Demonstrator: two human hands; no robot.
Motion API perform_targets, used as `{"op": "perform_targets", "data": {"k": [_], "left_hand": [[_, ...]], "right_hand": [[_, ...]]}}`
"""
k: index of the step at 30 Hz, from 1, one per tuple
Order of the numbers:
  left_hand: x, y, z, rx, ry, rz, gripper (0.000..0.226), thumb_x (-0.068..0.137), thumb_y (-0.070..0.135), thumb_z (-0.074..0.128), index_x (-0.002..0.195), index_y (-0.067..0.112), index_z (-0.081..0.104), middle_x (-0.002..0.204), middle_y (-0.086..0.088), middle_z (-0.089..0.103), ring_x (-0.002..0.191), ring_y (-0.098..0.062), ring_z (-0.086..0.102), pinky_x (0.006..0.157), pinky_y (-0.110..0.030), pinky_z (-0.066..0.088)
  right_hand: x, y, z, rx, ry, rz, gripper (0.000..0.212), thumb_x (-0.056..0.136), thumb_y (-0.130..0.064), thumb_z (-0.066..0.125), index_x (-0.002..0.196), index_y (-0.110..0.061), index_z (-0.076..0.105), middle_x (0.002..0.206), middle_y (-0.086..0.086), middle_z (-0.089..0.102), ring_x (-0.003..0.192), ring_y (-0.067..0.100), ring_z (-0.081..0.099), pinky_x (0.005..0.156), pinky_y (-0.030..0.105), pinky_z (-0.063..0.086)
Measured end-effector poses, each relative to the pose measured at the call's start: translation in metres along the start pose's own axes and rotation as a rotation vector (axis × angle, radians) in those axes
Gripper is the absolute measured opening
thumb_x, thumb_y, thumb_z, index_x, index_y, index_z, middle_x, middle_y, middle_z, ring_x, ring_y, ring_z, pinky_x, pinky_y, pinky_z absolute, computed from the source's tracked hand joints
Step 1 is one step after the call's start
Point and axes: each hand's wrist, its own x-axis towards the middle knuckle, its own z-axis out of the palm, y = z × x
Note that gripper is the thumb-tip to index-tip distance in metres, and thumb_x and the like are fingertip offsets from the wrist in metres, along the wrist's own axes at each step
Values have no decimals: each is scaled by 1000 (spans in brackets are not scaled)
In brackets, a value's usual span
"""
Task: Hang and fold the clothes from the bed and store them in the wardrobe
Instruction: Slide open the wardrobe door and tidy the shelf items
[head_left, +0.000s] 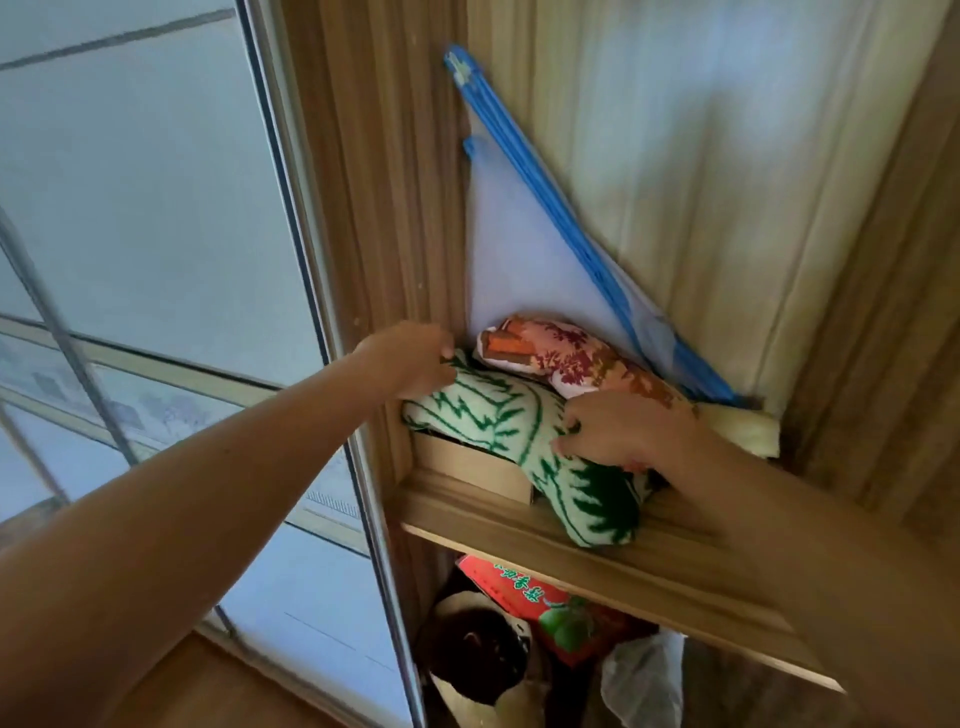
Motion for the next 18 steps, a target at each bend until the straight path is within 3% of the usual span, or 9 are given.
{"op": "perform_targets", "data": {"k": [2,4,5,6,8,11,15,18], "left_hand": [[10,15,11,15,-56,24,37,94,39,54,125,21,64,127,-6,64,118,-30,59,98,-40,49],[21,29,22,26,-77,46,42,94,41,55,130,20,61,132,-7,61,121,-29,56,101,-39,47],[26,36,27,21,-85,65,43,94,41,56,131,19,60,133,-7,60,121,-29,56,100,-39,47],[31,42,33,15,-96,87,42,94,41,56,130,18,61,133,-7,60,120,-29,57,99,-37,47],[41,52,45,24,-139,145,39,96,39,57,126,15,63,133,-5,59,119,-27,57,99,-35,45],[58,67,61,32,-192,215,40,99,39,53,129,14,61,134,-7,60,122,-25,56,105,-36,42],[82,89,73,-10,-203,305,41,98,40,53,131,17,60,132,-5,60,116,-23,58,102,-40,47],[98,106,82,-24,-223,430,38,98,40,52,127,17,60,129,-5,60,107,-20,56,92,-36,48]], "right_hand": [[-10,21,-1,19,-5,54,56,97,-56,50,139,-19,56,139,7,56,118,21,53,86,30,37],[-16,40,-3,42,9,93,36,95,-53,54,109,-22,65,115,6,62,101,18,52,81,30,36],[-21,47,-5,43,9,111,24,94,-49,57,90,-26,59,101,3,60,95,18,51,79,29,36],[-24,54,-9,46,-1,132,23,93,-45,61,82,-25,57,94,1,58,93,18,52,77,30,40],[-30,64,-16,29,-31,151,21,93,-40,63,93,-19,66,102,1,65,98,22,60,86,35,50],[-35,75,-22,32,-25,165,33,99,-39,57,120,-15,66,121,4,66,109,24,61,99,38,48],[-37,89,-13,84,1,305,38,101,-37,52,121,-7,65,122,10,66,111,26,61,84,20,42],[-39,98,-3,101,44,429,41,99,-43,53,123,-12,64,129,9,62,119,27,58,101,33,46]]}}
